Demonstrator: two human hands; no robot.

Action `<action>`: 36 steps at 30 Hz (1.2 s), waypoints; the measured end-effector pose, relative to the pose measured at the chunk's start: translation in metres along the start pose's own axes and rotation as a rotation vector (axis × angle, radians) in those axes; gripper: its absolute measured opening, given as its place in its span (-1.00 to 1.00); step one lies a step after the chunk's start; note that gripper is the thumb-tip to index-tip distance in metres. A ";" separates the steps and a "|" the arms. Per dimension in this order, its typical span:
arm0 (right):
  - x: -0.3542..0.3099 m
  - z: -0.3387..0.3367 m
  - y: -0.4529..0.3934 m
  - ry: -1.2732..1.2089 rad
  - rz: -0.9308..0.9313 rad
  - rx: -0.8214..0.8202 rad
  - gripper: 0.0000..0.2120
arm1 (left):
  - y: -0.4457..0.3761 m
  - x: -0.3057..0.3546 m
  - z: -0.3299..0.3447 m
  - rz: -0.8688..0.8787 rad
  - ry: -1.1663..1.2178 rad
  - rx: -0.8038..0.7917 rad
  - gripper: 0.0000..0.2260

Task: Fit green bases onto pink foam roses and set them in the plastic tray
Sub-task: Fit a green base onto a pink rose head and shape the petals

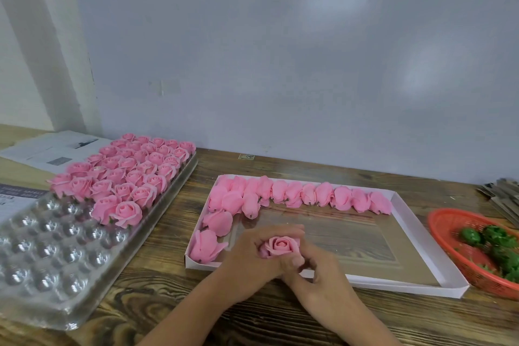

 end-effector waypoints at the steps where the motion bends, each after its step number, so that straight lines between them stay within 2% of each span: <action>1: -0.001 0.000 0.000 -0.021 -0.009 0.002 -0.72 | 0.000 -0.001 0.000 -0.015 -0.006 -0.008 -0.62; 4: -0.004 -0.002 -0.001 -0.063 -0.024 0.007 -0.69 | 0.000 -0.002 -0.001 -0.023 -0.054 -0.013 -0.49; 7: -0.005 -0.004 -0.002 -0.074 -0.017 -0.009 -0.69 | 0.000 0.001 -0.001 -0.012 -0.054 -0.010 -0.45; 13: -0.004 -0.005 -0.002 -0.018 0.020 -0.100 -0.72 | 0.003 0.012 -0.001 0.027 0.008 0.030 -0.66; 20: -0.004 -0.007 0.000 -0.048 0.040 -0.140 -0.73 | 0.004 0.011 0.000 0.033 -0.028 -0.008 -0.86; 26: -0.008 -0.009 0.000 -0.092 0.018 -0.138 -0.66 | 0.003 0.009 0.001 0.001 -0.101 -0.032 -0.77; 30: -0.011 -0.008 -0.001 -0.128 0.011 -0.097 -0.69 | 0.004 0.007 0.001 -0.029 -0.104 -0.037 -0.62; 33: -0.010 -0.006 -0.002 -0.147 0.009 -0.030 -0.69 | 0.002 0.003 0.000 -0.032 -0.098 -0.023 -0.51; 36: -0.005 -0.005 -0.004 -0.205 0.057 0.113 -0.64 | 0.001 0.000 -0.001 -0.030 -0.092 -0.020 -0.40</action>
Point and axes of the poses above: each hand's wrist, its own y-axis away from the middle knuckle, its own z-axis out of the palm, x = y × z, the point moved 1 cm from there along -y, towards the middle knuckle, and after that the axes turned 1 degree about y, right-handed, at the moved point
